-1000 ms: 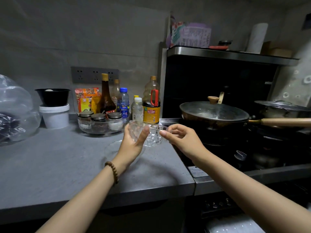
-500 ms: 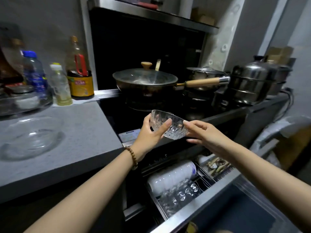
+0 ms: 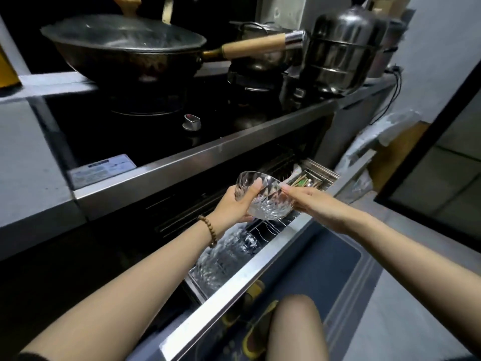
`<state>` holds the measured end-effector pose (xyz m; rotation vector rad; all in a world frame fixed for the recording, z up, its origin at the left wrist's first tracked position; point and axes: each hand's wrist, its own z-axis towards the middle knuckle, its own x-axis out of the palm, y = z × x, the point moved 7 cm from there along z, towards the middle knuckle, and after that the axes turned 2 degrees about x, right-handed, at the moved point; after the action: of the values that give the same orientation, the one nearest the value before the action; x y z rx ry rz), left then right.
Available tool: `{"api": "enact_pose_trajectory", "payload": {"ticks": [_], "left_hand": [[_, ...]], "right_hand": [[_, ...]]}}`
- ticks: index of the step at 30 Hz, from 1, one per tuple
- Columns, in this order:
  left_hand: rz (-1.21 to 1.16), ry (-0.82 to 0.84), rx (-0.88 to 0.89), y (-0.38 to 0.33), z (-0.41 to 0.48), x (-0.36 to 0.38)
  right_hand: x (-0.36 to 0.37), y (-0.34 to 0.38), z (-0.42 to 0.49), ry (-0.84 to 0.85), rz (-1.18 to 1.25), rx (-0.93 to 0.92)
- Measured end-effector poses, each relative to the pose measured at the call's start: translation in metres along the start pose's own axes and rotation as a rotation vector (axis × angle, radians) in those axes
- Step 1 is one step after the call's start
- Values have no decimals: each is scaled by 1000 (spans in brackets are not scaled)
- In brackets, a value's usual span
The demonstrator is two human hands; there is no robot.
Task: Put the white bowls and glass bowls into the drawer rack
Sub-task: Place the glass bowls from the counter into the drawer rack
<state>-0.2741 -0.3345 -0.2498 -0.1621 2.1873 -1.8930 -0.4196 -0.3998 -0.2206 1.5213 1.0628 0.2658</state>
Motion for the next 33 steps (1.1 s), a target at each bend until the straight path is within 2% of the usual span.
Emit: {"api": "enact_pose_trajectory", "payload": {"ticks": [4,9,13,18,21,24,28,33], "left_hand": [[29,65,-119,34,24,17],[31,80,-232,72,57,25],[97,49,-199,99,76,13],[457,73,-65,124,82,-3],[749,103,-9,139,83,-10],[937,152,-29,156,83,-14],[1026,180,-59,180,83,-20],[1042,141,-20,198,79,-25]], "right_hand": [[-3,-17,18,32,-26,-51],[-5,-40,55,31,124,-33],[-9,-64,88,-37,248,102],[-4,-91,126,-91,224,399],[8,-102,144,-19,84,534],[19,-113,159,48,21,602],[34,-132,175,166,-32,685],[43,-156,182,286,-80,778]]}}
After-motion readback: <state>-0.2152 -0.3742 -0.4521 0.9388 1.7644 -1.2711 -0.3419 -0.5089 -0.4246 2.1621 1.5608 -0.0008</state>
